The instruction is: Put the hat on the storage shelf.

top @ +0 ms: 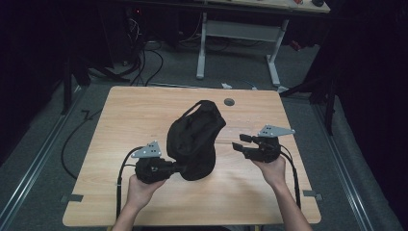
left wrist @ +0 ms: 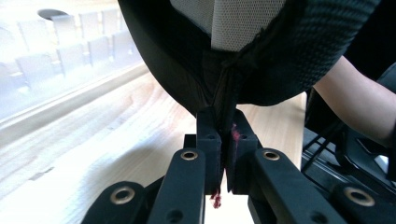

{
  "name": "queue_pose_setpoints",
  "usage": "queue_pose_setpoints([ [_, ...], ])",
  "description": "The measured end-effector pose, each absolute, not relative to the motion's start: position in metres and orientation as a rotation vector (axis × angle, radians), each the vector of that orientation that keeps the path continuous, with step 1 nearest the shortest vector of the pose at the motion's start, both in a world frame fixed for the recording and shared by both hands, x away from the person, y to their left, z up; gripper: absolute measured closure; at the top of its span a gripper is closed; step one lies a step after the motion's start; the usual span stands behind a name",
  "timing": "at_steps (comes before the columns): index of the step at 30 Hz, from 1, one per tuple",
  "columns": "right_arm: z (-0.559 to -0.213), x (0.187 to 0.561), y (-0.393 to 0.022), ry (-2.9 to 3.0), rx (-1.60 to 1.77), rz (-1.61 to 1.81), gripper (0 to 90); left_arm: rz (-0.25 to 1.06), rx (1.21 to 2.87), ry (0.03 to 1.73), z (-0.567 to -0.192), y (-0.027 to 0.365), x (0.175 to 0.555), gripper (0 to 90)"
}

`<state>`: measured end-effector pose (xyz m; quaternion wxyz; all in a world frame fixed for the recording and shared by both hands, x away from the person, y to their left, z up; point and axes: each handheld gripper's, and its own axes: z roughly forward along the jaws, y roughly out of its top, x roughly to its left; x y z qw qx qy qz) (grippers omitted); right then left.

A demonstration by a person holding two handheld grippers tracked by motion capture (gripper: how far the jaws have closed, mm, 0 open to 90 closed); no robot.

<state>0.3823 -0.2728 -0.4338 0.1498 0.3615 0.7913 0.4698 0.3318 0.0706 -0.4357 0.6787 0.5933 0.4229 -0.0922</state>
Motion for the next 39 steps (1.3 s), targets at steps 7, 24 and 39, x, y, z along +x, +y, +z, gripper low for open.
queue_pose_setpoints([
  [7, -0.452, 0.379, -0.283, 2.278, 1.114, 1.218, 46.4, -0.122, 1.329, 0.952, -0.431, 0.073, 0.331, 86.0],
  [24, -0.511, 0.371, -0.312, 2.242, 1.306, 1.005, 43.3, -0.001, 1.273, 0.957, -0.426, 0.075, 0.334, 86.0],
  [39, -0.53, 0.366, -0.312, 2.174, 1.289, 0.909, 40.8, 0.063, 1.221, 0.986, -0.415, 0.082, 0.35, 86.0],
])
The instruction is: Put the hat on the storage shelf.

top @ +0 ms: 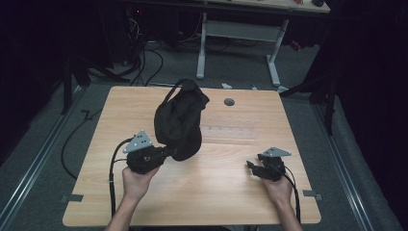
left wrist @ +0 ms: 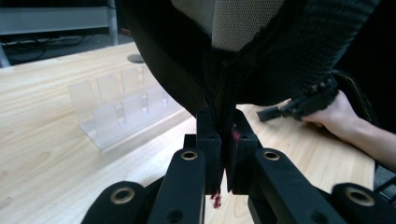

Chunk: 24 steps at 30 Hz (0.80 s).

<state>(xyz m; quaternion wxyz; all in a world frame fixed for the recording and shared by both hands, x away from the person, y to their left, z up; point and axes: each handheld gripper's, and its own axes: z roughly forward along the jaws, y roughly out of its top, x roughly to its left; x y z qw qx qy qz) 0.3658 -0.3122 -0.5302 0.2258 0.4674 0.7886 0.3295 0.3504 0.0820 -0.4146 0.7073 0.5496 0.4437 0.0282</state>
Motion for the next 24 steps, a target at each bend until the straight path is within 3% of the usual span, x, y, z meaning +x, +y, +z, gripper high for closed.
queue_pose_setpoints([
  [13, -0.53, 0.367, -0.314, 2.18, 1.32, 0.922, 38.2, 0.14, 1.26, 0.999, -0.385, 0.08, 0.394, 86.0],
  [24, -0.53, 0.367, -0.314, 2.176, 1.328, 0.921, 37.5, 0.2, 1.285, 1.042, -0.387, 0.072, 0.429, 86.0],
])
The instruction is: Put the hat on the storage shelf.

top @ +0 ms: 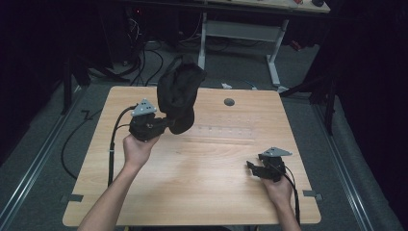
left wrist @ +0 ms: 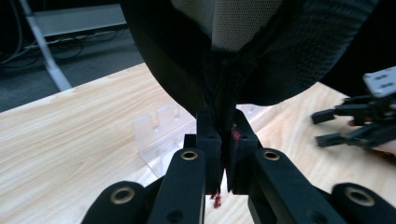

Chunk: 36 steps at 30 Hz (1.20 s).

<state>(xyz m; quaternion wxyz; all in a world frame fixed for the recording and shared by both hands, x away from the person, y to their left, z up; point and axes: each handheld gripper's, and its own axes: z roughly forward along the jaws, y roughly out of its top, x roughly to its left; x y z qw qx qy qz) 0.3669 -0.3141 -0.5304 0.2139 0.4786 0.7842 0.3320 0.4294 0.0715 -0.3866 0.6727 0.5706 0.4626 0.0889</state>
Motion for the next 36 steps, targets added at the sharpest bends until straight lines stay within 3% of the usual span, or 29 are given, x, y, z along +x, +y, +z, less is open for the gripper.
queue_pose_setpoints([
  [14, -0.53, 0.367, -0.315, 2.176, 1.323, 0.92, 37.2, 0.285, 1.291, 1.075, -0.406, 0.056, 0.445, 86.0],
  [36, -0.53, 0.367, -0.314, 2.175, 1.327, 0.921, 37.2, 0.298, 1.301, 1.127, -0.425, 0.049, 0.452, 85.9],
])
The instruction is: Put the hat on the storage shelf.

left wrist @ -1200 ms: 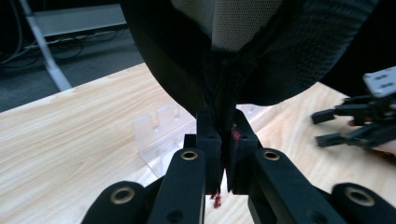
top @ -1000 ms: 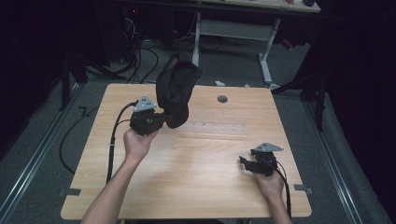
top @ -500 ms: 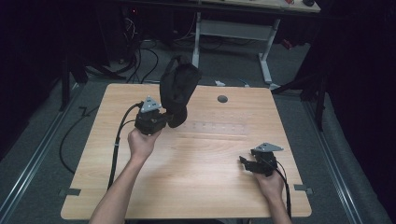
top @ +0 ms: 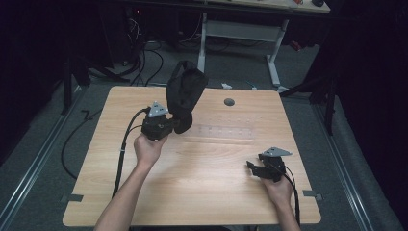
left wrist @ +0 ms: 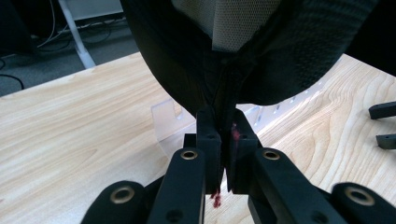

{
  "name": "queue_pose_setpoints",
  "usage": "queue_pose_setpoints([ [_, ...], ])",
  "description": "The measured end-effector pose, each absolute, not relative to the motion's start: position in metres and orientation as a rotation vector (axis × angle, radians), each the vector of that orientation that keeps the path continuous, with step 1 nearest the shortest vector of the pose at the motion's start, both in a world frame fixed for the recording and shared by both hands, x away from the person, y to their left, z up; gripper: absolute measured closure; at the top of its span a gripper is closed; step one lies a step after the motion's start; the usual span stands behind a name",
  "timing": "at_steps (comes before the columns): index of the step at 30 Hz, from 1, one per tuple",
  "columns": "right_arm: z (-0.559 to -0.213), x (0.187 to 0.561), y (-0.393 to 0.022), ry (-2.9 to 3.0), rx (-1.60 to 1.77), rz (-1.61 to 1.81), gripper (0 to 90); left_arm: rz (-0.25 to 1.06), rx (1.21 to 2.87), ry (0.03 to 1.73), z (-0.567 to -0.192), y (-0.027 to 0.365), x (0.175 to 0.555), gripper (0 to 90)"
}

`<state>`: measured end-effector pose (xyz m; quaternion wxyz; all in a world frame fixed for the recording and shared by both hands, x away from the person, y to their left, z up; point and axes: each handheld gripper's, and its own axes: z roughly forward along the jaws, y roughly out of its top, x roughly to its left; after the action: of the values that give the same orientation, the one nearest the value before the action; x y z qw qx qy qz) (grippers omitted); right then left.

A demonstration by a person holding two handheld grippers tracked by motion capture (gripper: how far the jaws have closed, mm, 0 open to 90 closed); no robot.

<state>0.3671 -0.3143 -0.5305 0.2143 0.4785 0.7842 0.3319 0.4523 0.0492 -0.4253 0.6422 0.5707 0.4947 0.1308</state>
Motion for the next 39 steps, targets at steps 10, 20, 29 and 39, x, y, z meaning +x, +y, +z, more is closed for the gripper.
queue_pose_setpoints([
  [10, -0.531, 0.367, -0.314, 2.175, 1.329, 0.922, 37.2, 0.286, 1.304, 1.145, -0.437, 0.048, 0.453, 85.8],
  [20, -0.53, 0.367, -0.314, 2.176, 1.325, 0.921, 37.2, 0.273, 1.308, 1.158, -0.447, 0.047, 0.451, 85.3],
  [29, -0.531, 0.367, -0.314, 2.175, 1.327, 0.922, 37.1, 0.25, 1.283, 1.168, -0.446, 0.052, 0.45, 82.2],
  [39, -0.531, 0.367, -0.315, 2.176, 1.322, 0.921, 37.1, 0.26, 1.28, 1.176, -0.444, 0.056, 0.447, 61.8],
])
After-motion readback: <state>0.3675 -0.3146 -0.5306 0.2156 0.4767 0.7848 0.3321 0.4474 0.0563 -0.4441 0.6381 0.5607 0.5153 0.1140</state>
